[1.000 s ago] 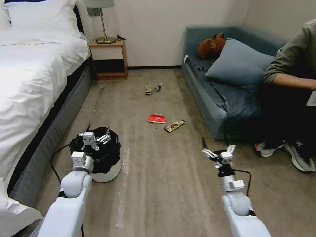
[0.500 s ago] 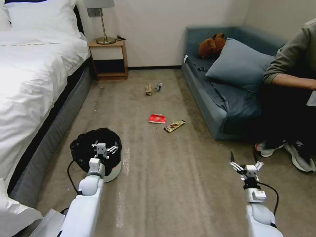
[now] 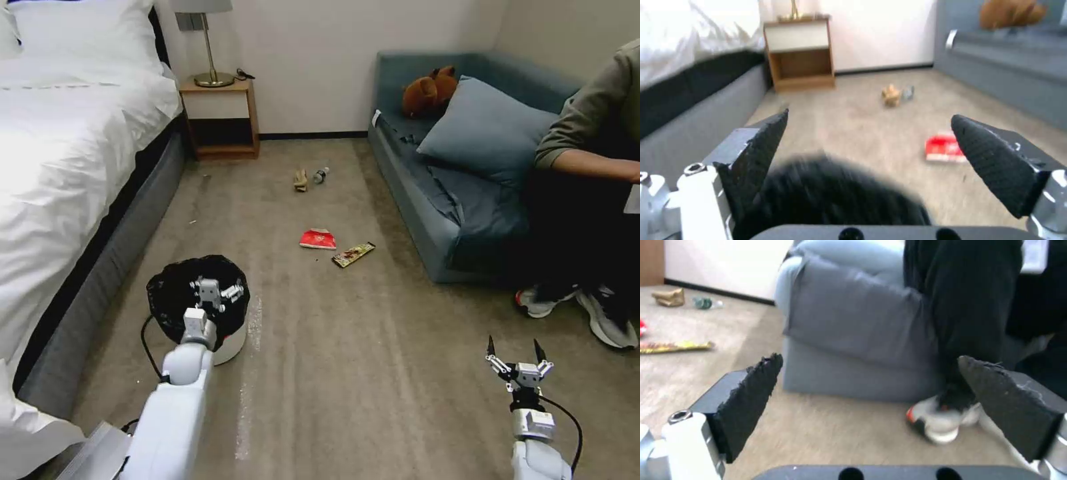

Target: Pick up the trash bin, then pick up the garbage on the floor and place it into the trash bin.

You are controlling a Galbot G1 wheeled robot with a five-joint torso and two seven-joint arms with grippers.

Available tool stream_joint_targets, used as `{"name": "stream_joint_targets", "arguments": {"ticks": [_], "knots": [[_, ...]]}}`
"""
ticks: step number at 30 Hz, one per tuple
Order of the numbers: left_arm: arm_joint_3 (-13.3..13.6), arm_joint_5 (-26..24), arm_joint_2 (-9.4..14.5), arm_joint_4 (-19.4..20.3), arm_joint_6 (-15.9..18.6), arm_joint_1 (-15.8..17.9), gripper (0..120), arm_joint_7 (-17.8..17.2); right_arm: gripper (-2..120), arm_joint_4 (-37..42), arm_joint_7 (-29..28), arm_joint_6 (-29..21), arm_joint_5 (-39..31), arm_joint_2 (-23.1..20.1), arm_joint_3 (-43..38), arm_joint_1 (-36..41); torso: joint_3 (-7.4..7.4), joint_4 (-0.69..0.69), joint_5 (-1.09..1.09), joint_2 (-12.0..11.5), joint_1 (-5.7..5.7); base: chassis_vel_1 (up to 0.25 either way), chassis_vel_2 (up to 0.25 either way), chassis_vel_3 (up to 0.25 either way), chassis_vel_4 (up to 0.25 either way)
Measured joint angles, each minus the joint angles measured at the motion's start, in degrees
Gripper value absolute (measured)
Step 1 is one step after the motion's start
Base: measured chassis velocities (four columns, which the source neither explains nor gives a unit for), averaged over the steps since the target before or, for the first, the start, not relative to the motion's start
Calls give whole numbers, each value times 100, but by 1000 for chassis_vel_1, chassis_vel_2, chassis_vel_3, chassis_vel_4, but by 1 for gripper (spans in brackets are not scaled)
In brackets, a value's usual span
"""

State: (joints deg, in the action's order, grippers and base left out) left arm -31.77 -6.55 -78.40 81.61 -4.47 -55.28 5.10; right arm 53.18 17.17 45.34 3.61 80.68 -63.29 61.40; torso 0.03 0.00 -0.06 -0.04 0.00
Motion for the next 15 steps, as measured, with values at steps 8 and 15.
{"name": "stream_joint_targets", "arguments": {"ticks": [8,15], "knots": [[73,-533,285,1174,555,-117,99,-32,100,1123,-4,-462,-219,-66,29,307,-2,0,3,1,0,0,0,0,0],[140,-1022,541,2248,1072,-222,99,-53,100,1833,-8,-742,-393,-94,46,492,-3,0,8,2,0,0,0,0,0]]}}
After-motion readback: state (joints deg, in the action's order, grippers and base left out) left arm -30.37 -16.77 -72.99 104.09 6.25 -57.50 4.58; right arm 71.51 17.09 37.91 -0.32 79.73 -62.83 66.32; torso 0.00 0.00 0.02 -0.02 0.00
